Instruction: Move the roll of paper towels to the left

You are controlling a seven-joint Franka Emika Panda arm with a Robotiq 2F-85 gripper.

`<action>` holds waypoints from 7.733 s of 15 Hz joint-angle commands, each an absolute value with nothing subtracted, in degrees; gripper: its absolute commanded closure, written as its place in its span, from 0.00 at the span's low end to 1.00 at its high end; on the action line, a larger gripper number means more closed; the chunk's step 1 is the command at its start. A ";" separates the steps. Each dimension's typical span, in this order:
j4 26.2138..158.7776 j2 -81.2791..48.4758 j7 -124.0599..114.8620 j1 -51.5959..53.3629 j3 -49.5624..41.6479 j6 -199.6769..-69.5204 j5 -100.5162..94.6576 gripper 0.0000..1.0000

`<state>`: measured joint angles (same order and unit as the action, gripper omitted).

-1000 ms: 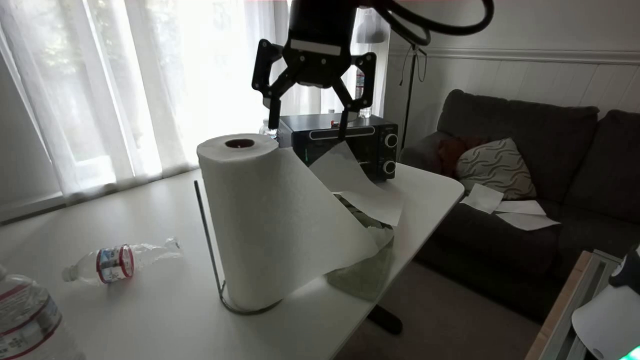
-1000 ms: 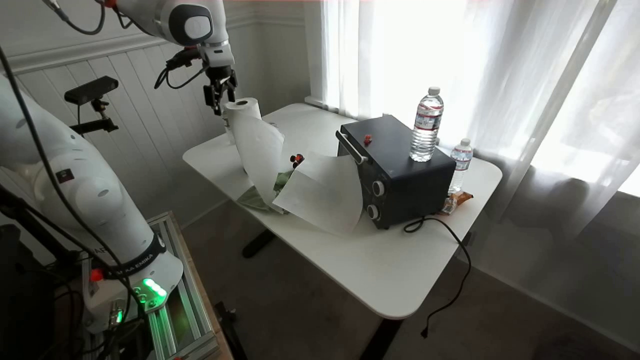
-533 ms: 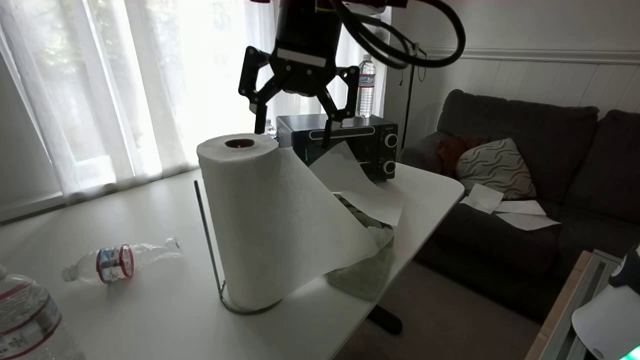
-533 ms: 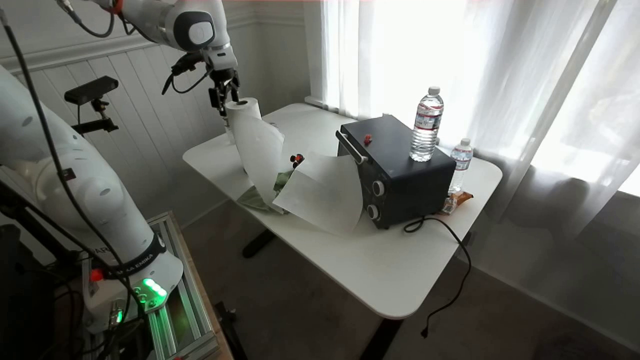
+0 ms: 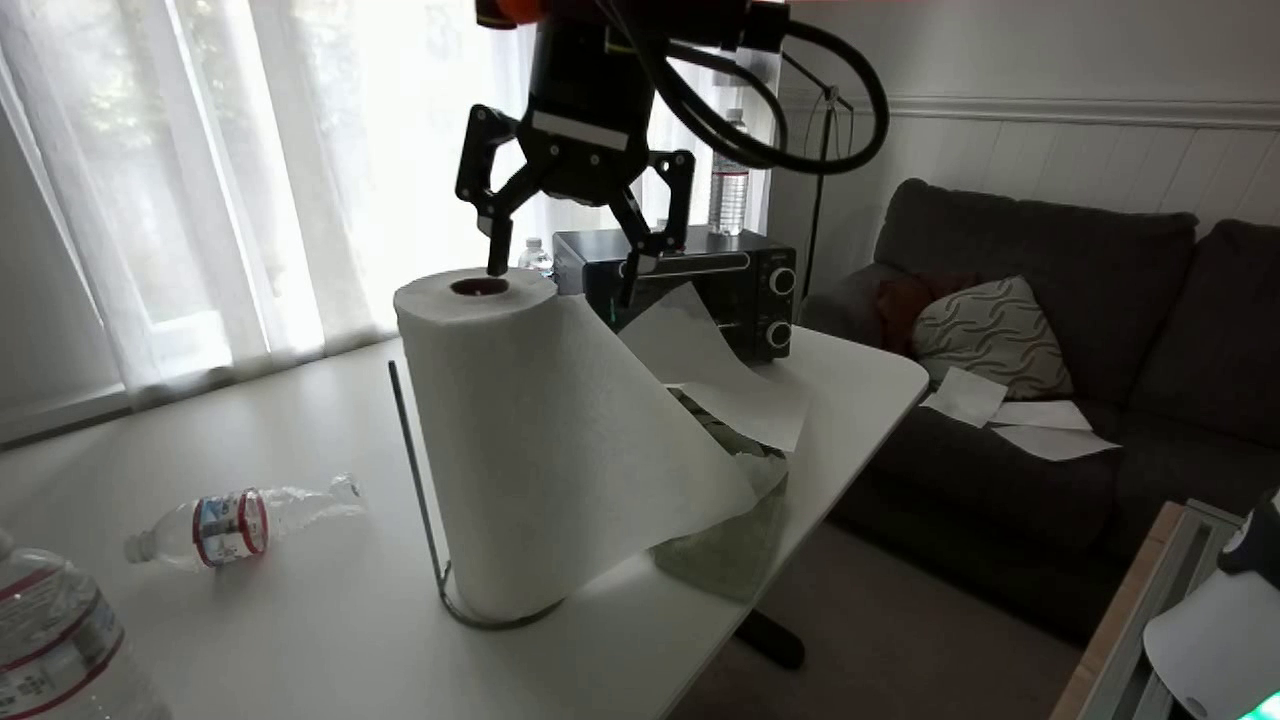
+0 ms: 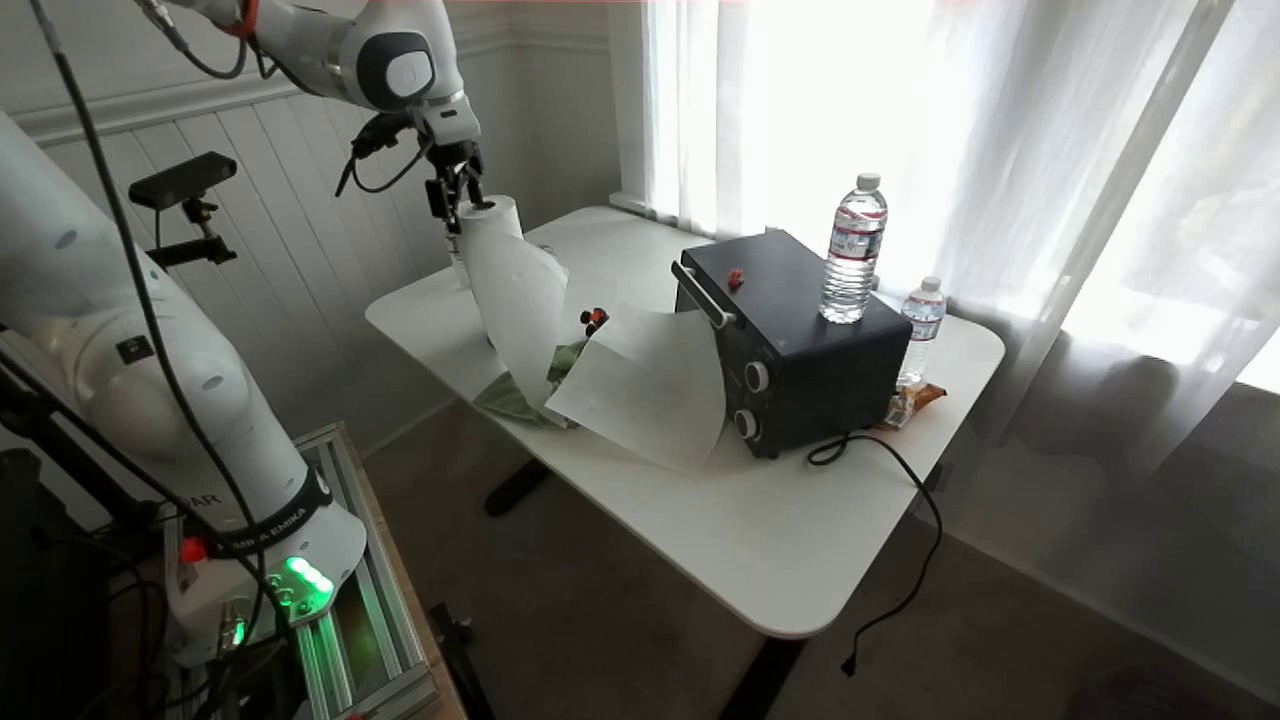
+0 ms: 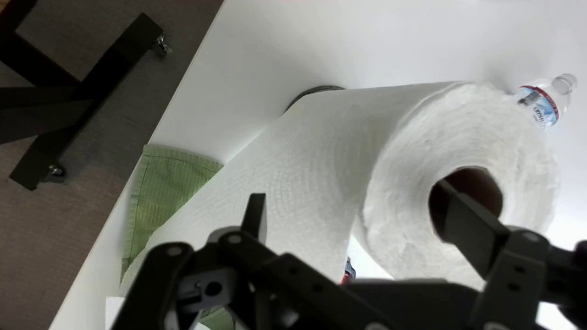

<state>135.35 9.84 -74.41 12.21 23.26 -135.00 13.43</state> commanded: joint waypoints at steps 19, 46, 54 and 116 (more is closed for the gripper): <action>131.57 4.42 -77.02 13.87 22.00 -136.98 8.37 0.74; 113.87 -10.94 -114.77 20.98 17.28 -139.90 -6.61 0.87; 111.55 -12.81 -114.36 21.82 17.10 -138.36 -6.85 0.97; 121.50 16.87 -53.96 21.86 22.60 -86.26 -10.26 0.00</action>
<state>121.79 16.81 -54.42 24.16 20.55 -86.36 -10.73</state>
